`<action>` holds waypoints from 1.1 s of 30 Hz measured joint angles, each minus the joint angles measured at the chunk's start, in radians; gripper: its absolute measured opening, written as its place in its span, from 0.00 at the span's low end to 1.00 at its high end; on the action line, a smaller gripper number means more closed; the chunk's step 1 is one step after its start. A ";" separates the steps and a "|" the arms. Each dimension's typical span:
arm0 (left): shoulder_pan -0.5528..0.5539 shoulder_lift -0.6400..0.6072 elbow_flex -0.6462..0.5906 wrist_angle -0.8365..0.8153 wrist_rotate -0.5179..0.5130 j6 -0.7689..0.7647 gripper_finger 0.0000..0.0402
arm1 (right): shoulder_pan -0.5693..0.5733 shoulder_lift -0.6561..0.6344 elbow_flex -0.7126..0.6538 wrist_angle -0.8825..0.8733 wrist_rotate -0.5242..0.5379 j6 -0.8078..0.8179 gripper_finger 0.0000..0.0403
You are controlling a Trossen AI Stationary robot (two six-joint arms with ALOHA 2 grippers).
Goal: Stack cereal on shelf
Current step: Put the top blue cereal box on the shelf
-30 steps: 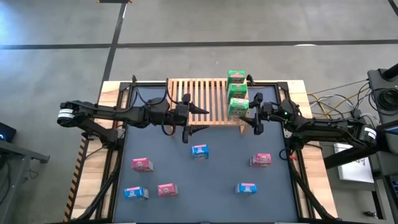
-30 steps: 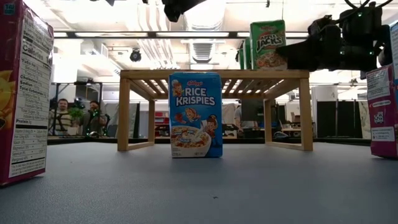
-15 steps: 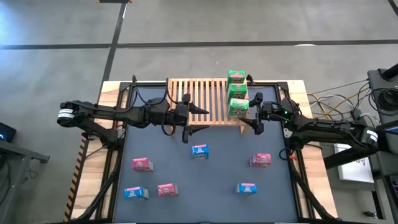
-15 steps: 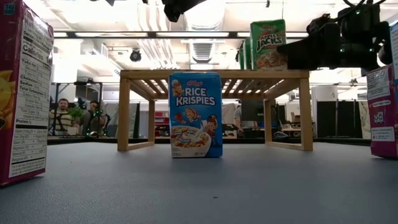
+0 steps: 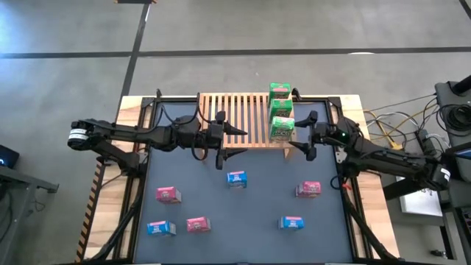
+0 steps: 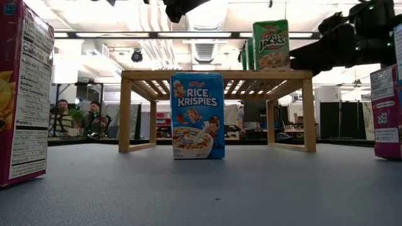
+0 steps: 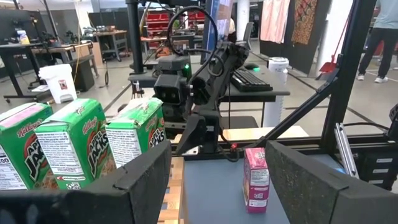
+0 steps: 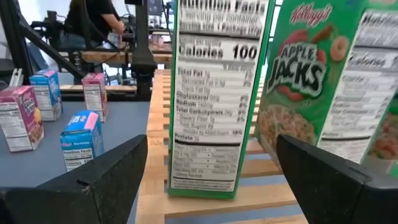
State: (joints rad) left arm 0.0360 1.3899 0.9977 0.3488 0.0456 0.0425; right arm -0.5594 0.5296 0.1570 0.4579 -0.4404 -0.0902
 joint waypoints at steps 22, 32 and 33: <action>-0.048 0.000 0.000 -0.010 -0.003 -0.059 0.61 | -0.003 -0.452 0.023 -0.114 -0.027 0.172 0.84; -0.182 0.003 0.000 -0.124 -0.194 -0.039 0.61 | 0.022 -0.525 0.021 -0.050 -0.121 0.270 0.82; -0.189 0.008 0.000 -0.132 -0.208 -0.052 0.61 | 0.027 -0.516 0.025 -0.043 -0.121 0.270 0.82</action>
State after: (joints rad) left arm -0.1532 1.3981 0.9977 0.2167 -0.1628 -0.0094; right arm -0.5320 0.0134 0.1816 0.4151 -0.5611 0.1798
